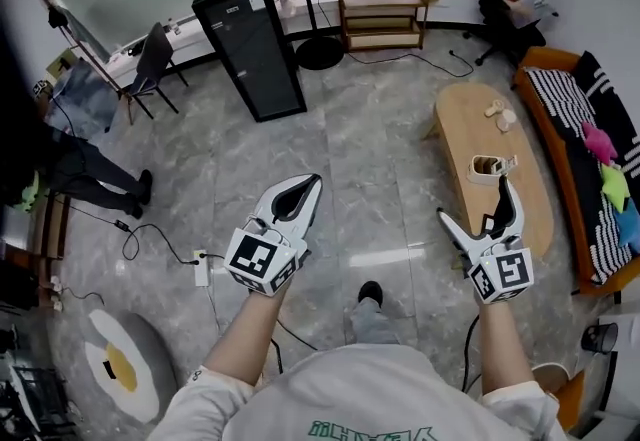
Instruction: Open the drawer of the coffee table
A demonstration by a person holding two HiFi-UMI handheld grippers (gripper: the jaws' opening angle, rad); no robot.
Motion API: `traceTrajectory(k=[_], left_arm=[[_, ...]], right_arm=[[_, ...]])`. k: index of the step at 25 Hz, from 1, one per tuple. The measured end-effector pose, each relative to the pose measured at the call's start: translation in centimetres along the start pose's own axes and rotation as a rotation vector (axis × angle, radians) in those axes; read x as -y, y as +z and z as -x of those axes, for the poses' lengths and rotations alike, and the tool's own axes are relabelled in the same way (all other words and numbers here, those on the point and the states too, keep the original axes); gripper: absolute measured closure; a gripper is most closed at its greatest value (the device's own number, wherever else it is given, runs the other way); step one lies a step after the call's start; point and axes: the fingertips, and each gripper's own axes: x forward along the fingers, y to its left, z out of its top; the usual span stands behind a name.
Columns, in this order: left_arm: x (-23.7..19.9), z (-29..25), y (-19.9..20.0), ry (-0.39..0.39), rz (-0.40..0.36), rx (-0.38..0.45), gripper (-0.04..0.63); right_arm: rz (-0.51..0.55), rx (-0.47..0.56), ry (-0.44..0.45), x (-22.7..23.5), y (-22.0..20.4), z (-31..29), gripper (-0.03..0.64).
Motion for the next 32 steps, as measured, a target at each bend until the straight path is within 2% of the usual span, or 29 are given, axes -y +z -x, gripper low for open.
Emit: traceTrajectory(k=[6, 10, 13, 21, 26, 32], left_arm=[[-3.7, -8.3, 0.8, 0.002, -0.038, -0.011, 0.597], [-5.8, -12.9, 0.9, -0.020, -0.035, -0.024, 0.597], [-6.9, -16.4, 1.3, -0.061, -0.035, -0.019, 0.597], [-7.6, -27.8, -0.1, -0.277, -0.003, 0.011, 0.597], [-7.0, -35.2, -1.4, -0.473, 0.030, 0.023, 0.597], [-9.3, -42.4, -1.4, -0.715, 0.003, 0.031, 0.597]], right_arm=[[0.013, -0.028, 0.070, 4.0, -0.5, -7.8, 0.028], [0.014, -0.039, 0.064, 6.0, -0.3, -10.9, 0.028], [0.015, -0.045, 0.025, 7.7, -0.2, -12.0, 0.028], [0.030, -0.099, -0.195, 13.4, -1.7, -12.2, 0.028], [0.030, -0.152, -0.381, 16.9, -2.8, -12.1, 0.028], [-0.002, -0.201, -0.624, 17.8, -2.1, -14.6, 0.028]])
